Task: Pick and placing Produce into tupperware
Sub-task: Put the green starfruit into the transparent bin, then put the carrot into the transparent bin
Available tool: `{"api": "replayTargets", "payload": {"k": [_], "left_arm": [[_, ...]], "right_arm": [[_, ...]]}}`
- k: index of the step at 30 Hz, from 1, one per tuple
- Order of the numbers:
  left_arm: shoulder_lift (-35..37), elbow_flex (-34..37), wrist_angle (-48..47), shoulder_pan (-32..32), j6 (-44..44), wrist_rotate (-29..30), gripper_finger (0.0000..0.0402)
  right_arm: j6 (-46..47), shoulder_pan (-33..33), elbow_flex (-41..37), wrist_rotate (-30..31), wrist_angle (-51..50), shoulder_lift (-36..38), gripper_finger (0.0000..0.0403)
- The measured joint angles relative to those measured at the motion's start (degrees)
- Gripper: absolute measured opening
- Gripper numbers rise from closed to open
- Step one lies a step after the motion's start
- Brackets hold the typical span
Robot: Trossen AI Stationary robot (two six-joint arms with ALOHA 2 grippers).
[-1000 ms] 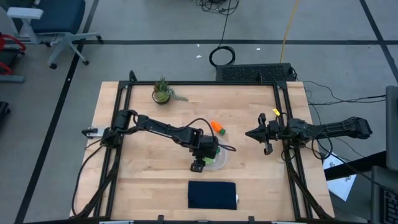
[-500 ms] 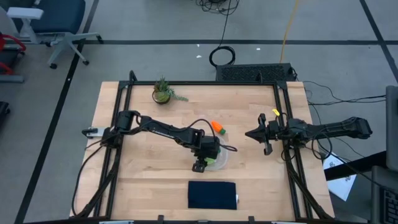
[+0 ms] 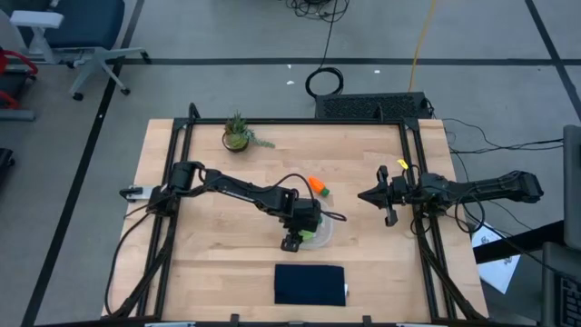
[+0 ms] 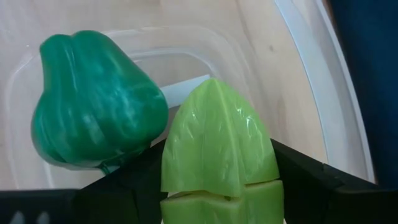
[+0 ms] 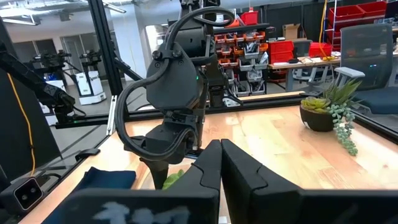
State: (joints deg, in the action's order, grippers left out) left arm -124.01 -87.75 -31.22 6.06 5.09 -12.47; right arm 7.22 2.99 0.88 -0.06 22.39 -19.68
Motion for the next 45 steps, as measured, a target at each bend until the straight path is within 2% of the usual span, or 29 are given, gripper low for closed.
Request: {"api": "replayTargets", "payload": {"k": [27,34,38,45], "left_arm": [[0.11,-1.77,-2.73,0.05,-1.17,0.48,0.0322],[0.52,-1.84,-3.24,0.07,-0.21,0.66,0.0325],[0.42,-4.47,-7.83,0.26,0.74,2.40,0.0325],[0.42,-7.41,-10.56,0.53,1.90,4.12,0.0324]], "right_arm": [[-0.42,0.00,0.00,0.00,0.00,0.02,0.0000],[-0.42,0.00,0.01,-0.01,0.00,0.02,0.0000],[-0.60,0.02,0.00,-0.02,0.00,0.02,0.0000],[-0.61,0.00,0.01,-0.01,-0.02,0.02,0.0000]]}}
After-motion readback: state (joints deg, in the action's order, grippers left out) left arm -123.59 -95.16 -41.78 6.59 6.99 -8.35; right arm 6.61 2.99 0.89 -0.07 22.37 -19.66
